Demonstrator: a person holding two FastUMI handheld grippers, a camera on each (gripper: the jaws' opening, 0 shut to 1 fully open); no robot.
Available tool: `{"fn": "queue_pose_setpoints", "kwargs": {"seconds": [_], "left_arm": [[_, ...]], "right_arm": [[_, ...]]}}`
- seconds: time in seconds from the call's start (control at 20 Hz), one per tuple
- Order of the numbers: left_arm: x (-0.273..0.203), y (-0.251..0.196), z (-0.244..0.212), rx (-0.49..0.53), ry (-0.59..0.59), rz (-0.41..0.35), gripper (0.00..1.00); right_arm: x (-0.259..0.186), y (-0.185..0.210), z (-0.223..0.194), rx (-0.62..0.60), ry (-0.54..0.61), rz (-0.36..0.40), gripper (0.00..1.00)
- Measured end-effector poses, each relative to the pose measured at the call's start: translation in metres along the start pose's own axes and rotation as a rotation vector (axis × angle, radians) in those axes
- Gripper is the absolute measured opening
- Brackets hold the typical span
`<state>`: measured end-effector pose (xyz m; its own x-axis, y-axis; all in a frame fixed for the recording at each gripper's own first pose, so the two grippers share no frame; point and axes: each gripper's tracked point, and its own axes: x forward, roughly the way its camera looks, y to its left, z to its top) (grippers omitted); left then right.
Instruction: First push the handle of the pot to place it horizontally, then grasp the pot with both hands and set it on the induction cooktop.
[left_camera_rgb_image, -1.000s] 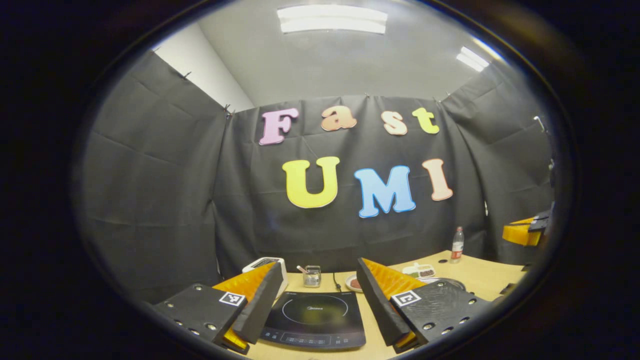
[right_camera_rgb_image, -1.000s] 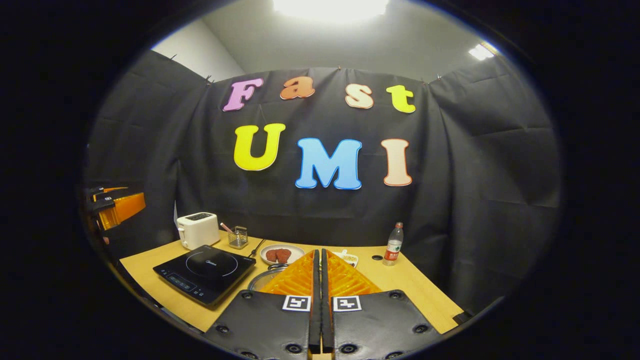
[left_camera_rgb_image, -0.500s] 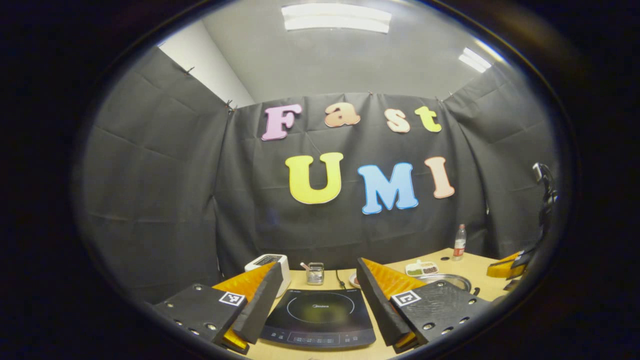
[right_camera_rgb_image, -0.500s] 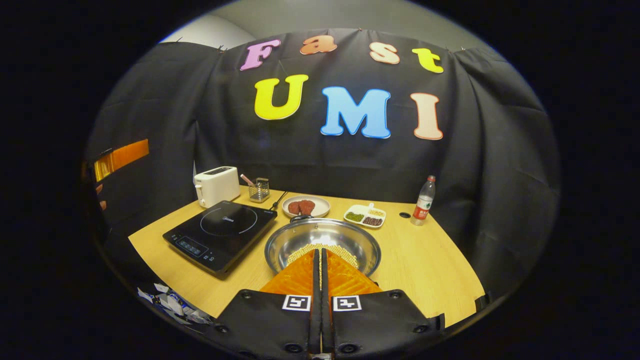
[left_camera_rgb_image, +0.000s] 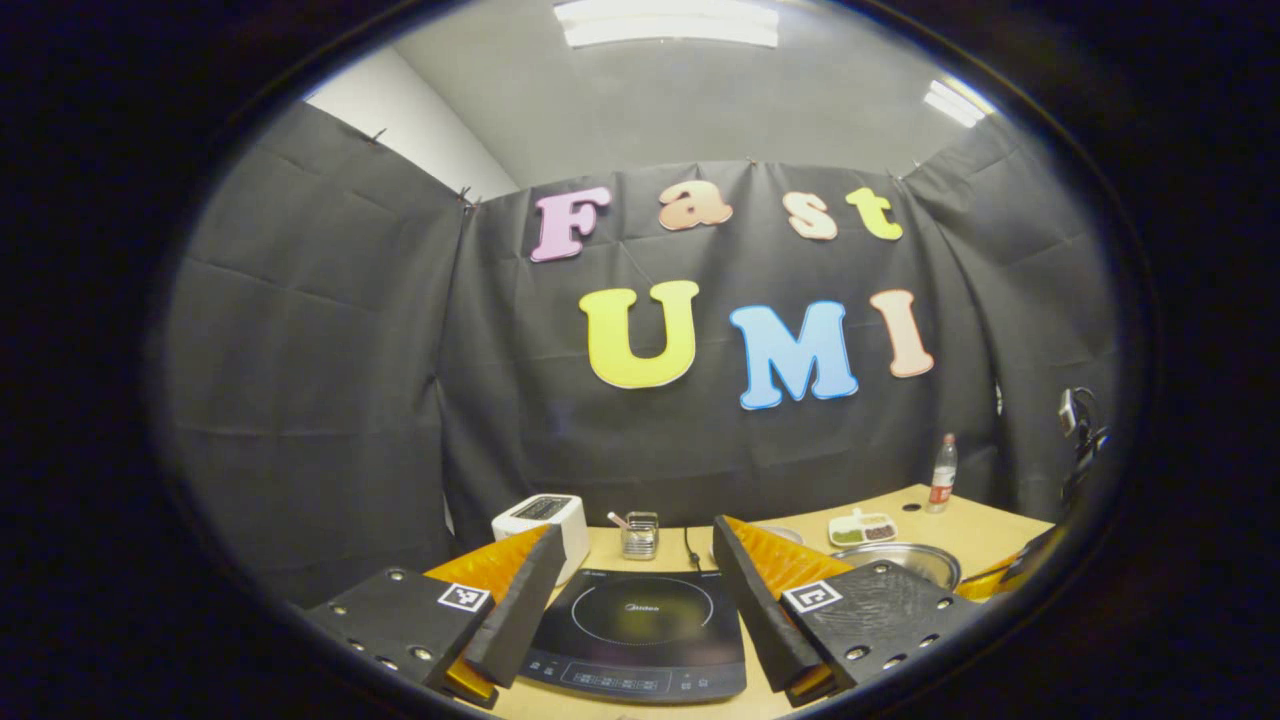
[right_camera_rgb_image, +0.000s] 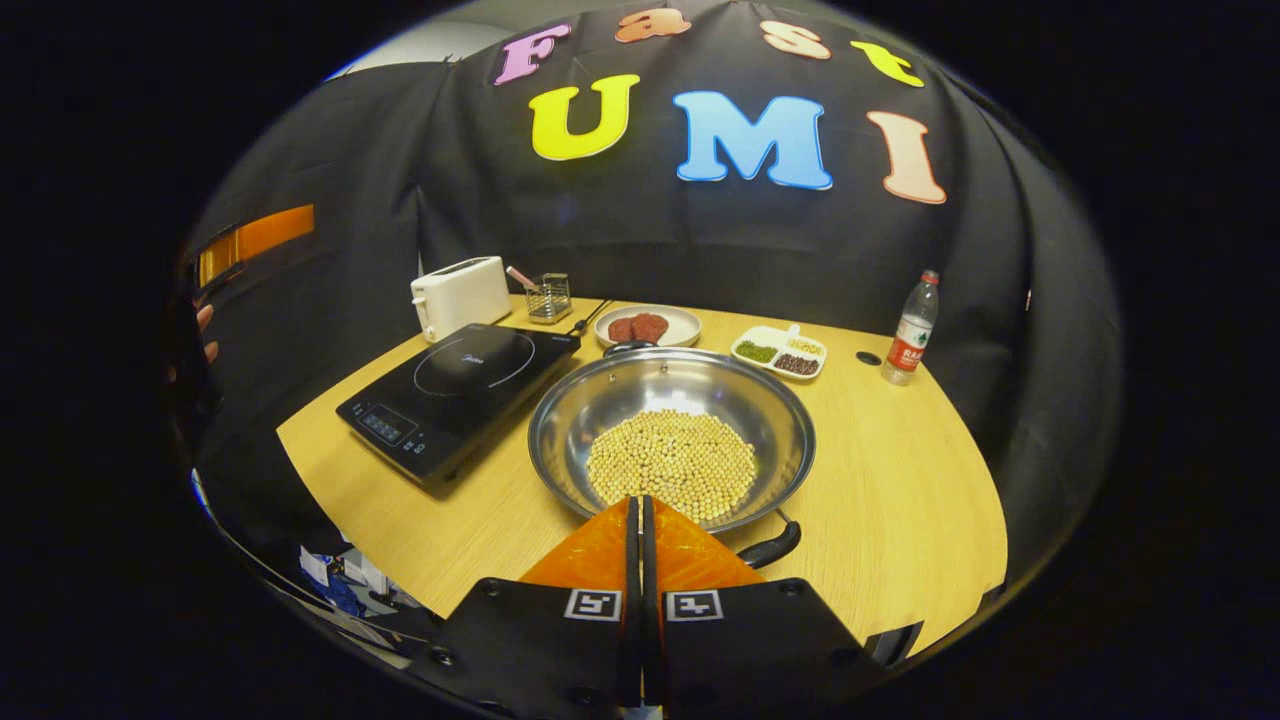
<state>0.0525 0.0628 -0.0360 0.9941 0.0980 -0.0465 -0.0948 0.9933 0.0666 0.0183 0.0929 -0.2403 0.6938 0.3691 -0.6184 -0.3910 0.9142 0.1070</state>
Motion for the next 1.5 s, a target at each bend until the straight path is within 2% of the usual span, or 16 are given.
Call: {"fn": "queue_pose_setpoints", "kwargs": {"seconds": [0.3,0.6,1.2,1.25,1.5], "left_arm": [[0.024,-0.034,-0.002,0.023,0.026,-0.003,0.88],[0.043,-0.058,-0.012,0.027,0.051,-0.005,0.88],[0.059,-0.083,-0.025,0.007,0.075,0.006,0.90],[0.060,-0.087,-0.026,0.008,0.078,0.003,0.90],[0.066,-0.103,-0.027,0.014,0.080,-0.008,0.90]], "right_arm": [[0.025,-0.017,-0.037,-0.001,0.124,0.051,0.02],[0.031,-0.030,-0.048,0.021,0.176,0.083,0.02],[0.047,-0.088,-0.046,-0.031,0.220,0.004,0.02],[0.048,-0.092,-0.045,-0.034,0.220,0.000,0.00],[0.054,-0.112,-0.042,-0.058,0.214,-0.030,0.02]]}}
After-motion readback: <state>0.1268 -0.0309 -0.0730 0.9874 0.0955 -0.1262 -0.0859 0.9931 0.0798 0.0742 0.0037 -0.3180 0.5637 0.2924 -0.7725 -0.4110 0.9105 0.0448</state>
